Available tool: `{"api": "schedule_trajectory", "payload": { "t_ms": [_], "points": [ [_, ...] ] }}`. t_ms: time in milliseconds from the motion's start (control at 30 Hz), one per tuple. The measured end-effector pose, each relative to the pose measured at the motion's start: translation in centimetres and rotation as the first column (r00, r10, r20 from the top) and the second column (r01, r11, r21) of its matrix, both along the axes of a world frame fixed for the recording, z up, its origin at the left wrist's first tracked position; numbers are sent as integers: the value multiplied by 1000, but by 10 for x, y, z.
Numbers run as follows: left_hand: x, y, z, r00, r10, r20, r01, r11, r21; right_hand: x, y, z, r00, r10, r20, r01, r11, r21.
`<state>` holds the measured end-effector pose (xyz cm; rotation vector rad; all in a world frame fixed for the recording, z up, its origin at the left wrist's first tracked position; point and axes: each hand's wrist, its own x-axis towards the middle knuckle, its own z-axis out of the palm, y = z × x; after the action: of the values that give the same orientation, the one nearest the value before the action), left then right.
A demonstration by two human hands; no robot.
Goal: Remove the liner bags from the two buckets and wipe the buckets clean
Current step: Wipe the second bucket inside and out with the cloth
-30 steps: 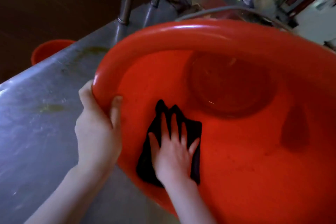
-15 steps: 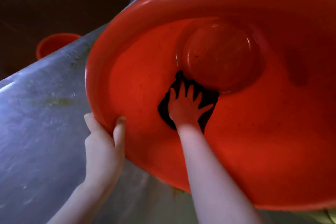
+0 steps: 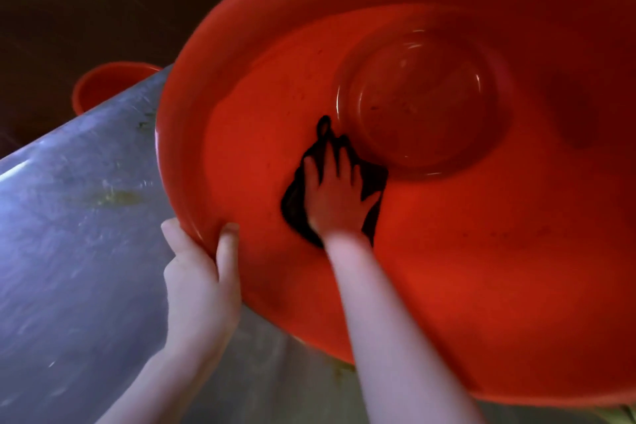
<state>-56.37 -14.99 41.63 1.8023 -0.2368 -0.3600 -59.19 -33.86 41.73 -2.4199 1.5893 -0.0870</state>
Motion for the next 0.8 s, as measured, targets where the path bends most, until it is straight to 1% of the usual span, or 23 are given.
{"api": "schedule_trajectory", "payload": {
  "t_ms": [67, 133, 200, 233, 300, 367, 433, 467, 533, 600, 667, 733, 800],
  "points": [
    [0, -1, 1, 1000, -19, 0, 19, 1000, 5, 10, -26, 3, 995, -89, 45, 89, 996, 6],
    [1, -2, 1, 1000, -27, -14, 27, 1000, -4, 14, -26, 4, 995, -92, 31, 92, 996, 20],
    [1, -2, -1, 999, -18, -26, 18, 1000, -7, 8, -6, 4, 1000, -25, 2, 25, 999, 44],
    [2, -2, -2, 1000, -15, -27, 15, 1000, -5, 2, 10, 4, 999, 31, -14, -31, 999, 23],
    [2, -1, -1, 1000, -11, -11, 11, 1000, -9, -13, 59, 4, 985, 170, -20, -171, 979, -112],
    [2, 0, 2, 1000, -8, -13, 7, 1000, -30, -23, 103, 7, 969, 246, 29, -235, 950, -205],
    [3, 0, 2, 1000, -19, -25, 18, 999, -41, -21, 111, 6, 974, 222, 39, -210, 956, -203],
    [3, 1, 1, 999, -28, -21, 27, 999, -36, -15, 100, 5, 984, 175, 33, -166, 968, -187],
    [3, 4, -2, 999, -45, -16, 45, 999, -21, 0, 66, 1, 999, 35, 29, -32, 993, -116],
    [2, 7, 0, 997, -67, -39, 67, 998, -13, 13, 25, 0, 992, -90, 90, 95, 995, -44],
    [5, 12, 4, 994, -103, -44, 104, 994, 21, 19, -7, 5, 986, -145, 82, 146, 989, -1],
    [19, 15, 14, 990, -127, 65, 123, 991, 60, 17, -23, 6, 993, -117, 17, 116, 993, 16],
    [40, 14, 38, 969, -104, 226, 110, 994, -15, 9, -23, 6, 998, -39, -44, 38, 999, -15]
  ]
}}
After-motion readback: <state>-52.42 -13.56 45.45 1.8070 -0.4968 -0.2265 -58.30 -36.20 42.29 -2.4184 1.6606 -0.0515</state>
